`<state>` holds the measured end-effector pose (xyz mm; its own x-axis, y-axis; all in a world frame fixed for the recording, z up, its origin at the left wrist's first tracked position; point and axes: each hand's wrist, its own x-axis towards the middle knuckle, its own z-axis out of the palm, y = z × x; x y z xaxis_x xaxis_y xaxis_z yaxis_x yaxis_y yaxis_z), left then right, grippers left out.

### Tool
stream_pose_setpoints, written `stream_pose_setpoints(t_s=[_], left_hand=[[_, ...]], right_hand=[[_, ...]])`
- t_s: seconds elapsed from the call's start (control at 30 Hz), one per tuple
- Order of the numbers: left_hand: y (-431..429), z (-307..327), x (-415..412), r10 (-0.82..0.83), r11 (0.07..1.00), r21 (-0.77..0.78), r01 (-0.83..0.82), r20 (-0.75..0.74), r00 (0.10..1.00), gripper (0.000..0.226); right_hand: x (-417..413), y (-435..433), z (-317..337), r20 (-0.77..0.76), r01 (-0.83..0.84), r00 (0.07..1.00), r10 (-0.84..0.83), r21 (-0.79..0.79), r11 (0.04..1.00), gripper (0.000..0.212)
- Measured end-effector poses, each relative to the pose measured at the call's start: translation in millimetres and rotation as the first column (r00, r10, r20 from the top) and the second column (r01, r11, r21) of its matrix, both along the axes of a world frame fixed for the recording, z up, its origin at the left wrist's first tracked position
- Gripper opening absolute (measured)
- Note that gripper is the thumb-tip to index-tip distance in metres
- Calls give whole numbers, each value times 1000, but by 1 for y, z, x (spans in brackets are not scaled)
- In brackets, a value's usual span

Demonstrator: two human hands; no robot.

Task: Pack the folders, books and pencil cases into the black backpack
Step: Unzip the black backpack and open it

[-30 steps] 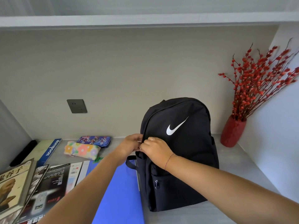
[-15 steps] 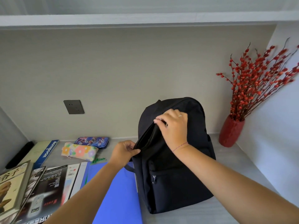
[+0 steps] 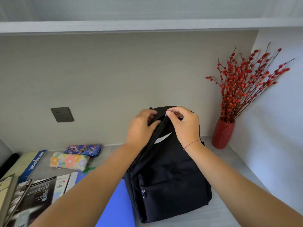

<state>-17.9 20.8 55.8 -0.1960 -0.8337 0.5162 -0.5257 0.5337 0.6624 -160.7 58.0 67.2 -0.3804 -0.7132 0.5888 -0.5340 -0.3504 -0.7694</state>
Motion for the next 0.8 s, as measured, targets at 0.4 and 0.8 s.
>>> stream_pose_setpoints(t_s=[0.4,0.8], left_hand=[[-26,31,9,26,996,-87,-29,-35,999,6],[-45,40,14,137,989,76,-127,-152,979,8]], right_hand=[[-65,8,-14,91,225,968,-232,77,971,15],[-126,35,-115,345,196,849,-401,499,844,37]])
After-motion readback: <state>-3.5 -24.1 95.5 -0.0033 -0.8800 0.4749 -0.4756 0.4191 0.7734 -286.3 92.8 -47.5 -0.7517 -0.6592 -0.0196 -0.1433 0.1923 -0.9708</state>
